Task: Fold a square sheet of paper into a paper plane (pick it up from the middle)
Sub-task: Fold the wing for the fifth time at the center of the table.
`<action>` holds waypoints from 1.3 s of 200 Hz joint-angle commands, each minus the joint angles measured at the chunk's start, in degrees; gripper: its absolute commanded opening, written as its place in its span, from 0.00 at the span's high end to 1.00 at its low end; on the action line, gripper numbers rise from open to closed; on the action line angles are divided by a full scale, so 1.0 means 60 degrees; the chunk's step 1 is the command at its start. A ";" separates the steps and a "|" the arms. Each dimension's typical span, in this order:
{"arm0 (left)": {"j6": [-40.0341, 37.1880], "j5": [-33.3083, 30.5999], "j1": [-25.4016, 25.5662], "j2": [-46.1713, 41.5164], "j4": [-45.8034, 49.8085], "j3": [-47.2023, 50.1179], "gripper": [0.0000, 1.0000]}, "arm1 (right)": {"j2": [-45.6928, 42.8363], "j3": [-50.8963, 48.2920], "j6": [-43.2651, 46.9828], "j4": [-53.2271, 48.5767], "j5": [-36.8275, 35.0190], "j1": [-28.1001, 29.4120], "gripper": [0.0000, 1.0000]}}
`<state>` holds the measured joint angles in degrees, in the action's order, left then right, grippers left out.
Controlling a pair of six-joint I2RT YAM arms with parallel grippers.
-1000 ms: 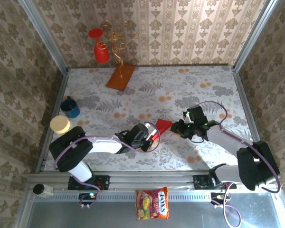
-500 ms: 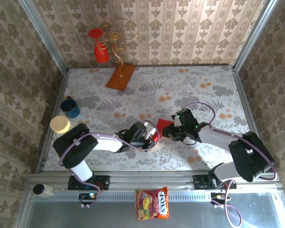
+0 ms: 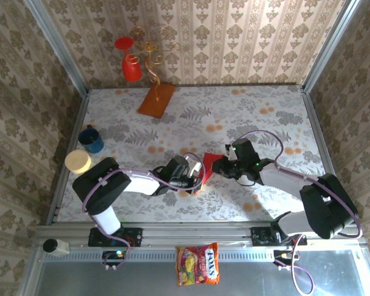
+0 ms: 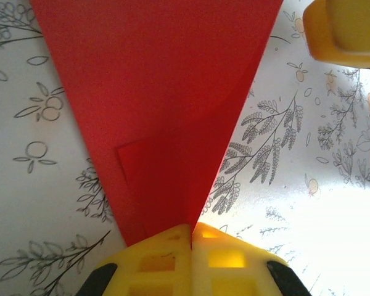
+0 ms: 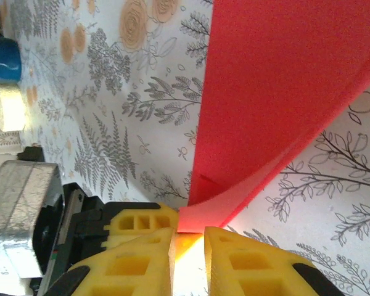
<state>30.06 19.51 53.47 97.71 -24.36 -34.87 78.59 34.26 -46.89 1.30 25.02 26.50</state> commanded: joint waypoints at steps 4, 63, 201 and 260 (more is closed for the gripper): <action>0.0349 0.0188 -0.0050 0.0551 0.0843 -0.0028 1.00 | 0.0094 -0.0160 -0.0138 0.0467 0.0111 -0.0008 0.81; 0.0714 0.0545 -0.0185 0.0835 0.0751 -0.0106 1.00 | 0.0748 -0.0457 0.0055 0.1422 0.0685 0.0122 0.84; 0.1140 0.1377 -0.0421 0.1350 0.0779 -0.0413 1.00 | 0.1968 -0.0146 0.0173 0.2190 0.0793 0.0266 0.87; 0.1112 0.1378 -0.0440 0.1389 0.0779 -0.0396 1.00 | 0.2343 -0.0025 0.0222 0.2178 0.0673 0.0256 0.88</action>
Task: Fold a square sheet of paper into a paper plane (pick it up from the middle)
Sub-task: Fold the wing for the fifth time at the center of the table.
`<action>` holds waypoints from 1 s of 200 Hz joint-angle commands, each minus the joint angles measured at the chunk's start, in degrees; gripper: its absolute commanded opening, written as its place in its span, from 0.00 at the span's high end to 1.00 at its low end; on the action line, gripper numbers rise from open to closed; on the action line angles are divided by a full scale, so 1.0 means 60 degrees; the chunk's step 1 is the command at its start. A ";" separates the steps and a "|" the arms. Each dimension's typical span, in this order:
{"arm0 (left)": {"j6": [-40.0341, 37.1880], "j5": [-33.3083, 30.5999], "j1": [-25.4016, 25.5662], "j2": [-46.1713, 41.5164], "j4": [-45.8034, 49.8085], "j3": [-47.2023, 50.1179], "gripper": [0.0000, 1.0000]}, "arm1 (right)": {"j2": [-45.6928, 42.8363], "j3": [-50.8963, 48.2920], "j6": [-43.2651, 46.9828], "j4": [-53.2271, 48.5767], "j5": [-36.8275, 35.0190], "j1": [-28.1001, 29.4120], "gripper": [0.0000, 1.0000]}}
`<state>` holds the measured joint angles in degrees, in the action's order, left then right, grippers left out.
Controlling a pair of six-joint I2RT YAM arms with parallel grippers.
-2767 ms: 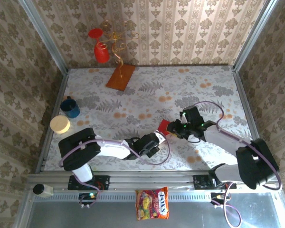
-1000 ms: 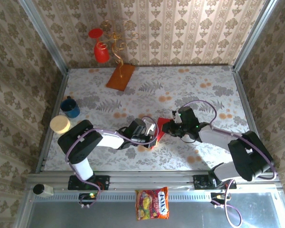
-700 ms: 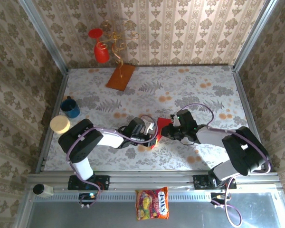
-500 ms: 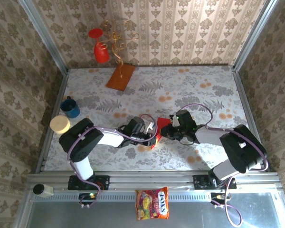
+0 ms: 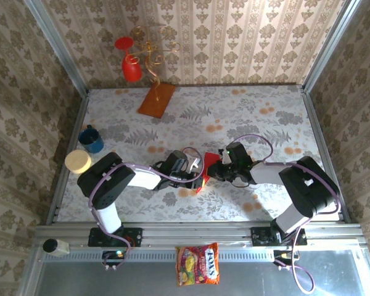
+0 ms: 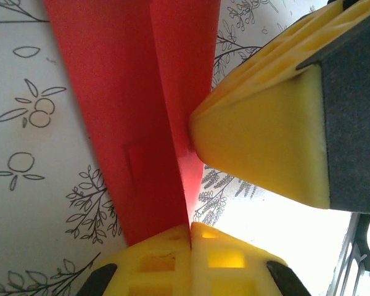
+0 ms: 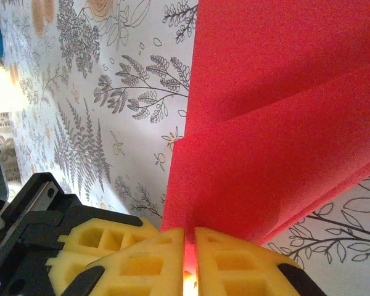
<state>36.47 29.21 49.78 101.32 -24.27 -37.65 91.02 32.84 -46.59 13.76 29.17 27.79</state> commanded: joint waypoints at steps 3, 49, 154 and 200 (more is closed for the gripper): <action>0.0045 -0.0240 0.0171 0.0783 0.0757 0.0064 1.00 | 0.0289 0.0210 0.0178 0.0101 -0.0021 0.0048 0.88; 0.0023 -0.0244 0.0169 0.0790 0.0748 0.0050 1.00 | 0.0649 0.0122 0.0051 0.0109 -0.0173 0.0049 0.91; -0.0066 -0.0393 -0.0151 0.0264 0.0594 0.0218 0.94 | 0.1009 0.0254 -0.0496 -0.1638 -0.0861 0.0041 0.99; -0.0607 -0.0516 -0.0386 -0.1048 0.1250 0.0254 0.76 | 0.1090 0.0088 -0.0554 -0.1752 -0.1023 0.0046 0.99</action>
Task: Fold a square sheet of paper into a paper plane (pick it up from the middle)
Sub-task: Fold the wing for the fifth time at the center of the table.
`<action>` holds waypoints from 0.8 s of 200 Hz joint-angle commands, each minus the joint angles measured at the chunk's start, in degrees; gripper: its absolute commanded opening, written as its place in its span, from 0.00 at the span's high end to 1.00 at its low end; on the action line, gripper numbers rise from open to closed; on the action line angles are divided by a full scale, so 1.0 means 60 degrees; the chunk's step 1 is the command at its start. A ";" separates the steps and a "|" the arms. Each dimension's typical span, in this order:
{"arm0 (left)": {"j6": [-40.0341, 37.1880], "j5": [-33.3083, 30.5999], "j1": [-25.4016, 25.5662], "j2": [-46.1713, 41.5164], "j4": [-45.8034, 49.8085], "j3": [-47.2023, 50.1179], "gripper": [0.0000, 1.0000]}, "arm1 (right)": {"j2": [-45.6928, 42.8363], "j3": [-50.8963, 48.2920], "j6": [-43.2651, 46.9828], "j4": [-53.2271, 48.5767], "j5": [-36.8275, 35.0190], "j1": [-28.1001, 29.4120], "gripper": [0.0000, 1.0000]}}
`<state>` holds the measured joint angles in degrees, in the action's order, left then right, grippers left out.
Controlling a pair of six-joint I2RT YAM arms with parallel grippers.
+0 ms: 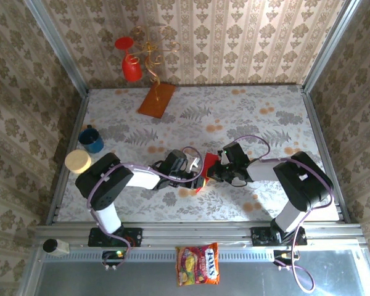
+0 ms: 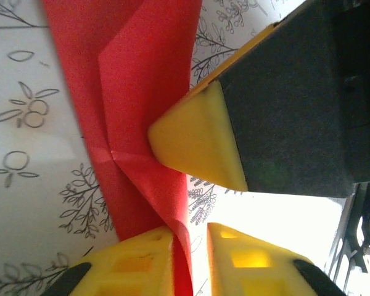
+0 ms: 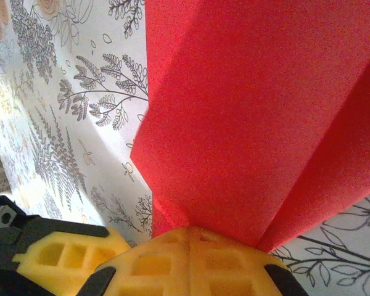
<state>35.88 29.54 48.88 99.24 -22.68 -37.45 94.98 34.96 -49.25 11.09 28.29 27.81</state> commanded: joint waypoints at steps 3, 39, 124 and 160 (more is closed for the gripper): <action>-0.0572 -0.0585 -0.0237 -0.0791 0.1062 0.0214 0.76 | 0.0443 -0.0261 -0.0102 -0.1307 -0.0891 0.0038 0.99; -0.0896 -0.0324 -0.0083 -0.1448 0.1222 0.0126 0.89 | 0.0526 -0.0319 -0.0140 -0.1219 -0.0863 0.0037 1.00; -0.1392 -0.0074 0.0865 -0.0306 0.1271 -0.0838 1.00 | 0.0650 -0.0361 -0.0168 -0.1131 -0.0848 0.0038 1.00; -0.1483 -0.0510 0.0786 -0.0120 0.1257 -0.0852 1.00 | 0.0635 -0.0389 -0.0157 -0.1114 -0.0851 0.0038 1.00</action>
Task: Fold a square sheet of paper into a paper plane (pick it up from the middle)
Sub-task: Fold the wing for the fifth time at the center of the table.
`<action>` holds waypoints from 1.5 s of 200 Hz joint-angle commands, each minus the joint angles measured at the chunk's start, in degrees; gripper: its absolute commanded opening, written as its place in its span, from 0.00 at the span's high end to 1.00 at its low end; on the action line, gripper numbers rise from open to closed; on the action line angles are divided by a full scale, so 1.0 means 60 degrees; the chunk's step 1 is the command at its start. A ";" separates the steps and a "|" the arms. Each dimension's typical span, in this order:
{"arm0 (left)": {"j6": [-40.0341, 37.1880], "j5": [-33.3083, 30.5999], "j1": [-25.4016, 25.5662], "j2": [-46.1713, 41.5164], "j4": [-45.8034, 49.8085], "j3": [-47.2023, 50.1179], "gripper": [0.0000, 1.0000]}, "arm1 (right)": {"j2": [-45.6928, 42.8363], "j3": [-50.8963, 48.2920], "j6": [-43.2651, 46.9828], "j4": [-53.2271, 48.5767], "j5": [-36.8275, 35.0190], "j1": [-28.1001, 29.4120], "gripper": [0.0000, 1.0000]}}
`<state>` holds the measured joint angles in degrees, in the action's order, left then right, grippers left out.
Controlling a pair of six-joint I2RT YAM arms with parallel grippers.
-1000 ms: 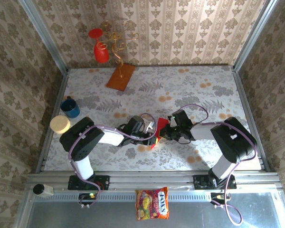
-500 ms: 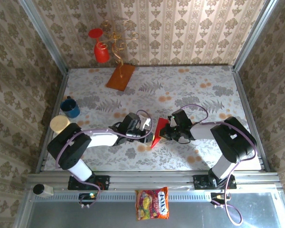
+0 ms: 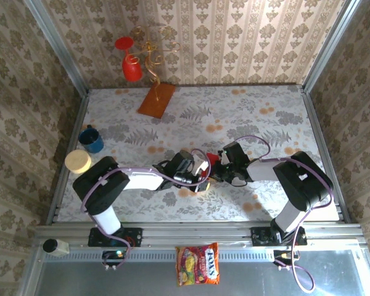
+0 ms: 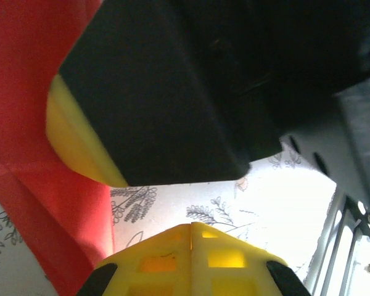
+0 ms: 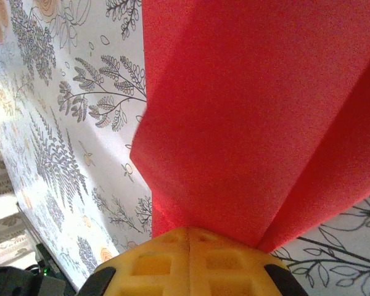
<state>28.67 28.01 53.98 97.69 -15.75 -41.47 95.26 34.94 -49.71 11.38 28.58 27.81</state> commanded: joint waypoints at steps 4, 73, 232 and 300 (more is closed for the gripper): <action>-0.0280 -0.0279 -0.0074 0.0171 0.0090 -0.0181 1.00 | 0.0598 -0.0385 -0.0081 -0.1162 -0.0909 0.0045 1.00; 0.0108 -0.0339 -0.0251 0.0404 -0.0684 0.0836 1.00 | 0.0630 -0.0391 -0.0097 -0.1223 -0.1013 0.0037 1.00; 0.1144 -0.1252 0.0115 -0.2618 -0.0326 0.3297 1.00 | 0.0602 -0.0491 -0.0177 -0.1152 -0.1072 0.0041 1.00; 0.0022 -0.0221 -0.0244 -0.1071 -0.0091 0.0805 1.00 | 0.0542 -0.0491 -0.0253 -0.1073 -0.0999 0.0045 1.00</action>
<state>32.67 23.62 52.75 87.37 -18.68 -33.80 95.48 34.65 -50.57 12.27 28.73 27.92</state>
